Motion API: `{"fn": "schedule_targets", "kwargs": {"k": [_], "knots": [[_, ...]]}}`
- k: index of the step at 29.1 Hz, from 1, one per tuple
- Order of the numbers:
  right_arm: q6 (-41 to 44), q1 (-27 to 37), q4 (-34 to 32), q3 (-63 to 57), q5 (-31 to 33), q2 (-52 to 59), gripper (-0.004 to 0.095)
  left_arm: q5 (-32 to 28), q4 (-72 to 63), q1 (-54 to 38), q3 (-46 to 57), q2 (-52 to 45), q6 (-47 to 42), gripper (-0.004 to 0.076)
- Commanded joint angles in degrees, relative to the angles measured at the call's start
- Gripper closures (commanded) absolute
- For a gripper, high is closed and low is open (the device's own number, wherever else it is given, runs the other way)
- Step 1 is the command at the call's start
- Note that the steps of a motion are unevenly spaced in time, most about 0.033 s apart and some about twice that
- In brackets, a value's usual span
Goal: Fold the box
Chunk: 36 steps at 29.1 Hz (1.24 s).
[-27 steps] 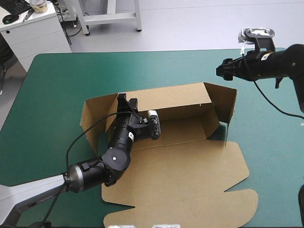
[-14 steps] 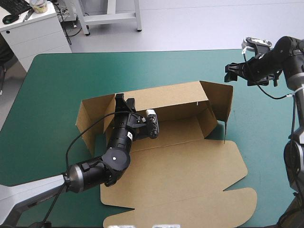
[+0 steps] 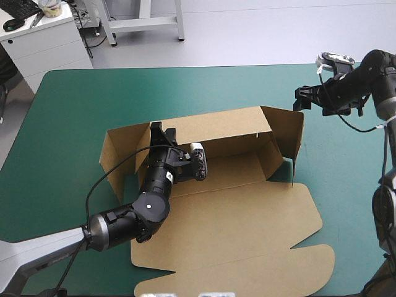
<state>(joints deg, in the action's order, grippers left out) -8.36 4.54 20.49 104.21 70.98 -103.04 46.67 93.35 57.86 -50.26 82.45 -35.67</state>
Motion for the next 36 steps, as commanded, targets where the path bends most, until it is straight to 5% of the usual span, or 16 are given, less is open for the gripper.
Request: {"fn": "schedule_targets", "kwargs": {"k": [1,26,36], "knots": [[-2.0,0.3,0.3,-1.5,0.9,4.4,0.0171,0.6,1.4,-0.3,-1.3,-1.9,-1.1,0.0734],[-17.3,0.3,9.5,-18.6,0.8,12.0,0.0171,0.2,1.4,-0.3,-1.3,-1.9,-1.1,0.0734],[-33.0,0.2,18.1,-29.4,-4.7,16.0,0.0171,0.2,2.6,-0.3,-1.3,-1.9,-1.1,0.0734]]}}
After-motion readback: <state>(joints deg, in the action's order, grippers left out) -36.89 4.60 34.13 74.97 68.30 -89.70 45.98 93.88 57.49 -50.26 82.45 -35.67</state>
